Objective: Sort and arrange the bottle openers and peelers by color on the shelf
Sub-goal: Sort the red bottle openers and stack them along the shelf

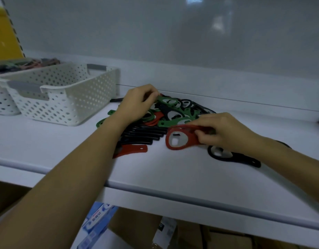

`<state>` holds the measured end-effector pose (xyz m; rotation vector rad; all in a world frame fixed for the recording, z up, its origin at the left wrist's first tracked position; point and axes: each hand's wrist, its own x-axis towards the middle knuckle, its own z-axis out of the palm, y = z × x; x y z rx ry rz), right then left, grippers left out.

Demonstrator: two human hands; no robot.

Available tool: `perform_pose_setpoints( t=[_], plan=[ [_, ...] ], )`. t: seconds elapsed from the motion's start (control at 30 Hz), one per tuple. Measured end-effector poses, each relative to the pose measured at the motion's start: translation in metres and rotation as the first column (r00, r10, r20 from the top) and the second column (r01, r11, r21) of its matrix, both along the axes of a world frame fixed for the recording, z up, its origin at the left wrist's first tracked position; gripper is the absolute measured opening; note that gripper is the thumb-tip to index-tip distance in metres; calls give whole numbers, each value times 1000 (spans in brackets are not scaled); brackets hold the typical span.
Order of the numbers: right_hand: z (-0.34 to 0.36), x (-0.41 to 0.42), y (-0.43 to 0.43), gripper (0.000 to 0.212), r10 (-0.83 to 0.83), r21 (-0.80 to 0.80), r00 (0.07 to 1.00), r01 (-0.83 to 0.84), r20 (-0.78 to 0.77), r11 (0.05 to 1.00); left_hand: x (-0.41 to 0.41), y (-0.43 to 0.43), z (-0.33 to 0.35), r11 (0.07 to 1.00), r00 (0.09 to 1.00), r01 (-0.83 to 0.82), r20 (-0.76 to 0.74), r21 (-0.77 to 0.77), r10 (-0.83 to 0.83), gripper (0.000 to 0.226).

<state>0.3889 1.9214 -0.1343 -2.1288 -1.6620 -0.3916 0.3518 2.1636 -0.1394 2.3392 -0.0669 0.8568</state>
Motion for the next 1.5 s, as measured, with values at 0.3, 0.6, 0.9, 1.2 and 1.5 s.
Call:
perform_pose_setpoints(
  t=[0.3, 0.6, 0.9, 1.2, 1.5],
  plan=[
    [7, 2, 15, 10, -63, 112, 757, 178, -650, 978, -7, -12, 11, 927, 983, 158, -37, -341, -181, 23],
    [11, -6, 27, 24, -185, 80, 739, 307, -648, 948, -17, -22, 20, 753, 938, 244, -48, -611, -343, 12],
    [7, -11, 14, 26, -249, -286, 900, 148, -358, 947, -16, -17, 25, 515, 941, 121, -68, -849, -332, 16],
    [28, 3, 55, 9, 205, 265, 172, 508, -964, 819, -11, -16, 21, 460, 869, 184, -74, -869, -489, 31],
    [11, 9, 84, 20, -126, 270, 805, 336, -580, 902, -7, -8, 17, 323, 969, 187, 120, -928, -217, 15]
  ],
)
